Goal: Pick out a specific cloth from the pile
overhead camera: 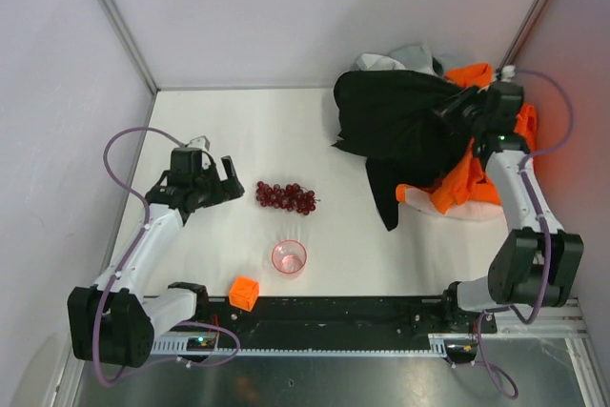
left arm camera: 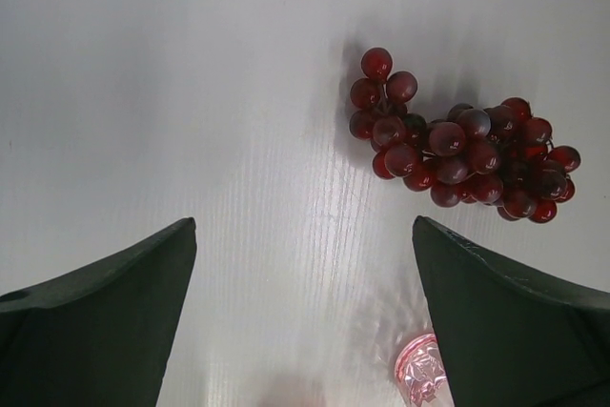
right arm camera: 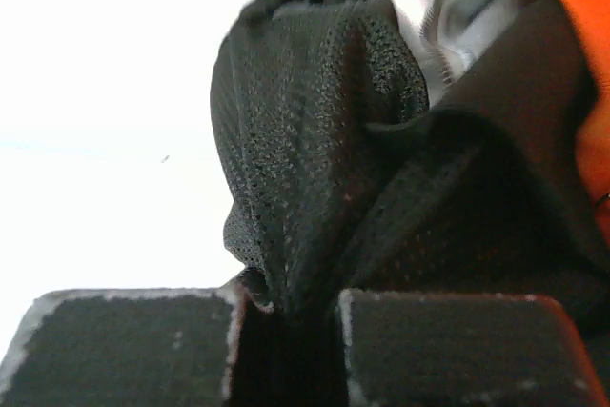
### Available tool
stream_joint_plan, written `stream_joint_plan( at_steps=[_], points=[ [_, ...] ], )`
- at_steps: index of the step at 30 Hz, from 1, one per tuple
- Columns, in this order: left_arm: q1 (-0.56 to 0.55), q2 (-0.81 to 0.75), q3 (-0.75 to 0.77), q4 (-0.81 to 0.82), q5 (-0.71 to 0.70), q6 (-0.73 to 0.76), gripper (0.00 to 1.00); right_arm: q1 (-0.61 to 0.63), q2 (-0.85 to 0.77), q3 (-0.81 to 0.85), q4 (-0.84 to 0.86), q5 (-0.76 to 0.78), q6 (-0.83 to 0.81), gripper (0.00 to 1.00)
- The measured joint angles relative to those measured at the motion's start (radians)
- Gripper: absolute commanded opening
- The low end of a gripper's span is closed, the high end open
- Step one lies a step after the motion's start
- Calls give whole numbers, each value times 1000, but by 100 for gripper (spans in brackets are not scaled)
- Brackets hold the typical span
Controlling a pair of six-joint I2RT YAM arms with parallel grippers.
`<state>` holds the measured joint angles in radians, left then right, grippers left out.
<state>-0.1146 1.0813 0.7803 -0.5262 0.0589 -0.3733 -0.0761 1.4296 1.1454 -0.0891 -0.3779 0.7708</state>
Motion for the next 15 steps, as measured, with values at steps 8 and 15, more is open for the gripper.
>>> stream_joint_plan(
  at_steps=[8, 15],
  points=[
    [0, 1, 0, 0, 9, 0, 100, -96, -119, 245, -229, 414, -204, 0],
    [0, 13, 3, 0, 27, 0, 100, -217, -98, 272, -348, 586, -280, 0]
  ],
)
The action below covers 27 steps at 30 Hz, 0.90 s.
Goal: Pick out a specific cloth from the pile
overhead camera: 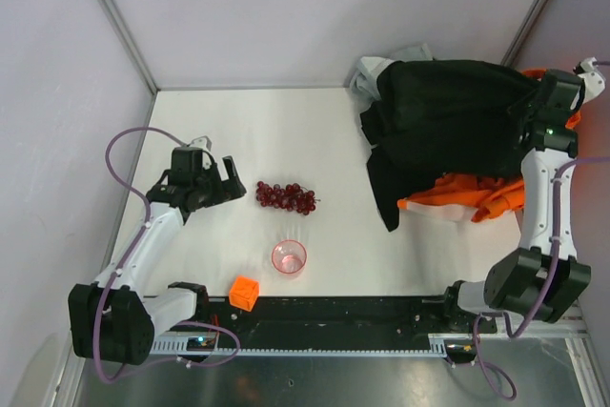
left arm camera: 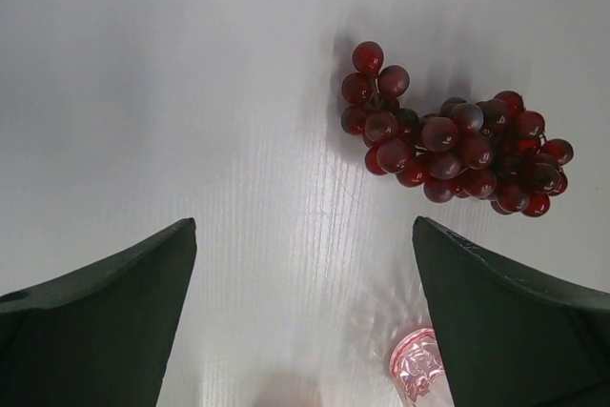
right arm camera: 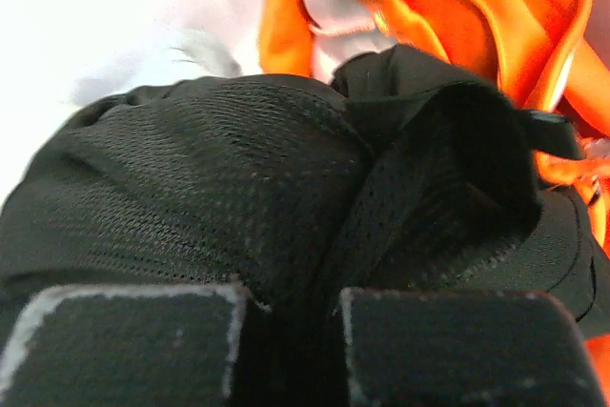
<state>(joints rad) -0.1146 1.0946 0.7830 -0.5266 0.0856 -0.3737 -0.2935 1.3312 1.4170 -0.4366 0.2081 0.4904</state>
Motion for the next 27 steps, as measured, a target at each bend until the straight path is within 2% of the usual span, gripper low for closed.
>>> stream_joint_plan(
  at_steps=[4, 7, 8, 12, 17, 22, 25, 27],
  points=[
    [0, 0, 6, 0, 16, -1, 100, -32, 88, -26, -54, 3, 2, 0],
    [0, 0, 11, 0, 32, -1, 100, -35, 156, -130, -49, -26, 5, 0],
    [0, 0, 12, 0, 39, -1, 100, -35, 201, -196, -41, -53, 6, 0],
    [0, -1, 12, 1, 61, -1, 100, -32, 342, -285, -34, -144, 0, 1],
    [0, -4, 12, 1, 81, -1, 100, -36, 420, -290, 1, -253, -35, 7],
    [0, -6, 12, 1, 87, 0, 100, -40, 407, -290, 3, -303, -63, 60],
    [0, -13, 12, 3, 91, 0, 100, -24, 341, -299, -11, -322, -82, 79],
    [0, -15, 12, 8, 95, 0, 100, -10, 263, -309, -44, -321, -93, 87]
  ],
)
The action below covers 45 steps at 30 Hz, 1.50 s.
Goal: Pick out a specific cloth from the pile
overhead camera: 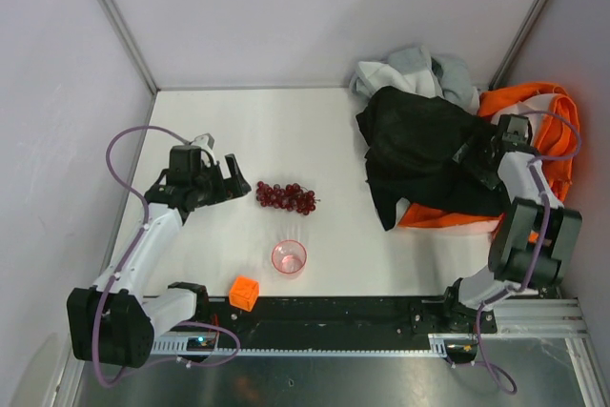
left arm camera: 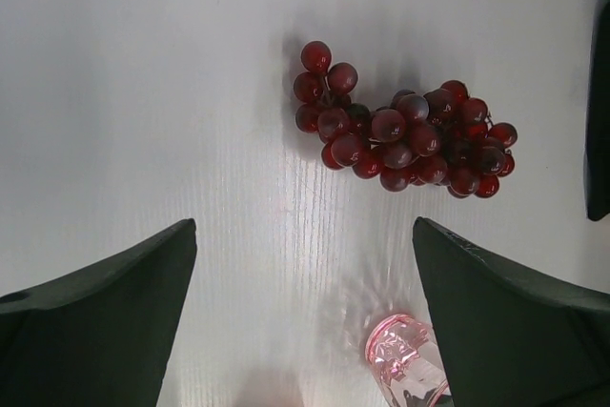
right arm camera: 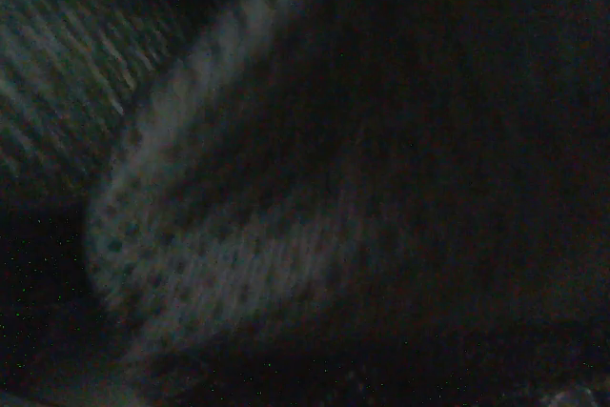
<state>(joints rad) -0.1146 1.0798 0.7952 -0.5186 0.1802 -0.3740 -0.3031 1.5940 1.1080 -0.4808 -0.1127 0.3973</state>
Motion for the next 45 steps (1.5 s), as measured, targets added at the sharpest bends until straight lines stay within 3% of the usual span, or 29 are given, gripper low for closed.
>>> stream_joint_plan(
  at_steps=[4, 14, 25, 40, 45],
  points=[
    [0, 0, 0, 3, 3, 0, 100, 24, -166, -5, -71, 7, -4, 98],
    [0, -1, 0, 9, 7, 0, 100, 111, -479, -7, -204, 25, -2, 99],
    [0, -15, 0, 13, 7, 0, 100, 125, -557, -40, -268, -39, 23, 100],
    [0, -18, 0, 16, 15, 0, 100, 93, -774, -193, -324, -134, 72, 99],
    [0, -20, 0, 16, 15, 0, 100, 69, -769, -279, -307, -179, 95, 99]
  ],
)
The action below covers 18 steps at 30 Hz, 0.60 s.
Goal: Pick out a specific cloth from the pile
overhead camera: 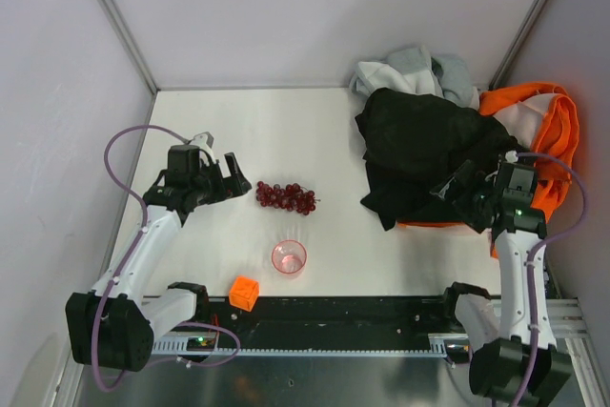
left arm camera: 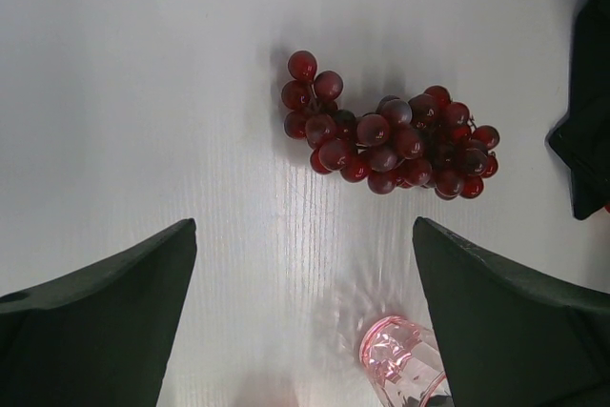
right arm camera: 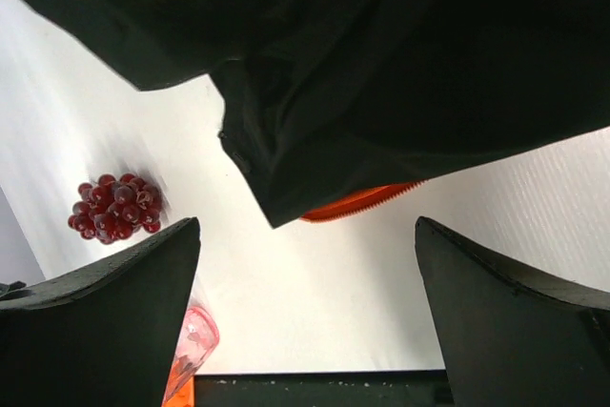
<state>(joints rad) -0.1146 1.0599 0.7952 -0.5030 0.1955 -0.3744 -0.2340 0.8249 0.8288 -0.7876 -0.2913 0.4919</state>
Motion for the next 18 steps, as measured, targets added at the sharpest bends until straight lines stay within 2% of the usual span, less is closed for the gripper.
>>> stream_joint_plan(
  at_steps=[6, 18],
  points=[
    [0, -1, 0, 0, 2, 0, 100, -30, 104, -58, 80, -78, 56, 99],
    [0, 0, 0, 0, 3, 0, 100, -16, 362, -59, 398, -174, 204, 99]
  ],
)
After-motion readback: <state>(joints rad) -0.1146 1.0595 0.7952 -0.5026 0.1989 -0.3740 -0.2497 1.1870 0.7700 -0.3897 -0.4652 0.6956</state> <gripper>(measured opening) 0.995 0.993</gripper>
